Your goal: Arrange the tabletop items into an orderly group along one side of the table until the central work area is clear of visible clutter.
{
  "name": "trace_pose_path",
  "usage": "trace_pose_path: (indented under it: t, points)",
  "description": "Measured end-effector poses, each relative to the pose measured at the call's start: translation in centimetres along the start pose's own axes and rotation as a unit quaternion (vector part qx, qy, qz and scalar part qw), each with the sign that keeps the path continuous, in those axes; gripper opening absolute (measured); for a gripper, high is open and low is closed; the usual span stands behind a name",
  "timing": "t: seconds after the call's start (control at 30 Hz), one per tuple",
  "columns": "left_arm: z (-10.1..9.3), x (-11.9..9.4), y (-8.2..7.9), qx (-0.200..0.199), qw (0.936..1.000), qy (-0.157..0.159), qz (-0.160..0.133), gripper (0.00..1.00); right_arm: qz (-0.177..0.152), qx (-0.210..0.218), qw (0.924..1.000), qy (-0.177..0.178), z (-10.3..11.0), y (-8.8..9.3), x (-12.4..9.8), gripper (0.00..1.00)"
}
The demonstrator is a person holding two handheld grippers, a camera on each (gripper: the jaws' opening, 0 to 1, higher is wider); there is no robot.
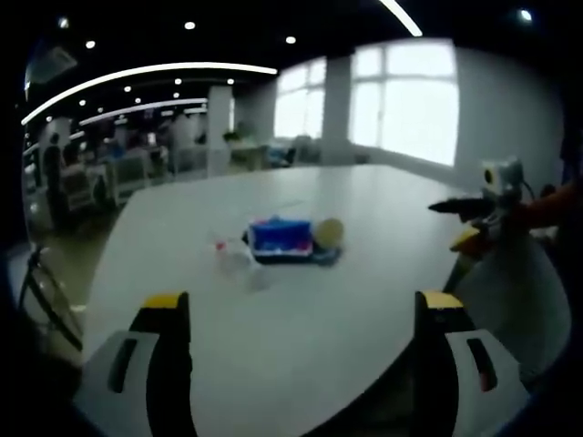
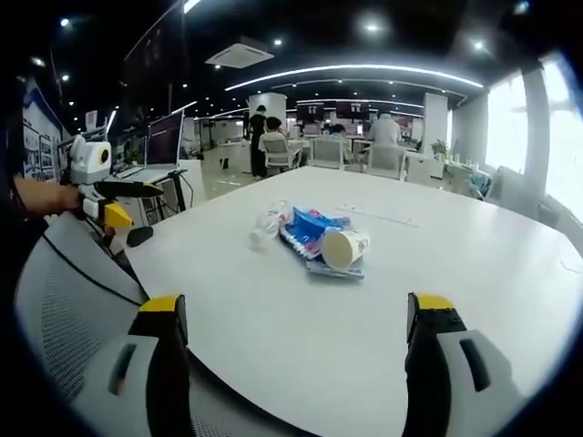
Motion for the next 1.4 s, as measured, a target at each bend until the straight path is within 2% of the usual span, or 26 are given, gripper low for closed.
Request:
trace_pose_path:
  t: [0.2, 0.37, 0.57, 0.8, 0.83, 0.9, 1.4]
  points:
    - [0.4, 0.0, -0.2, -0.004, 1.0000, -0.007, 0.004, 1.00, 0.001, 0.001, 1.0000, 0.000, -0.1, 0.0, 0.0, 1.00]
    - [0.5, 0.2, -0.4, 0.010, 0.9998, -0.012, 0.014, 1.00, -0.002, 0.002, 1.0000, 0.001, -0.1, -0.1, 0.0, 1.00]
    - [1.2, 0.7, -1.8, 0.014, 0.9997, -0.015, 0.009, 1.00, -0.002, 0.002, 1.0000, 0.003, -0.2, -0.1, 0.0, 1.00]
    - [2.2, 1.7, -2.8, 0.025, 0.9995, -0.015, 0.007, 1.00, -0.003, 0.004, 1.0000, 0.007, -0.4, -0.1, -0.1, 1.00]
    - [2.2, 1.9, -3.1, 0.021, 0.9997, -0.013, -0.007, 1.00, -0.003, 0.005, 1.0000, 0.008, -0.4, -0.1, -0.1, 1.00]
    - [2.5, 2.2, -2.9, 0.010, 0.9998, -0.016, 0.005, 1.00, -0.004, 0.007, 0.9999, 0.010, -0.5, -0.1, -0.1, 1.00]
    - [4.8, 5.0, -4.5, 0.011, 0.9994, -0.034, 0.003, 0.99, -0.003, 0.007, 0.9999, 0.010, -0.4, 0.0, -0.1, 1.00]
Point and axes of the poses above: the point that each gripper's makers call its tool centre point, and the gripper's own axes: x roughly forward along the fingers, z roughly to its left, y roughly out of its underside, the point moved 1 cm from there along -x, roughly backward along the fingers, and after that the axes turned 2 degrees about z, right-handed, at the moved point
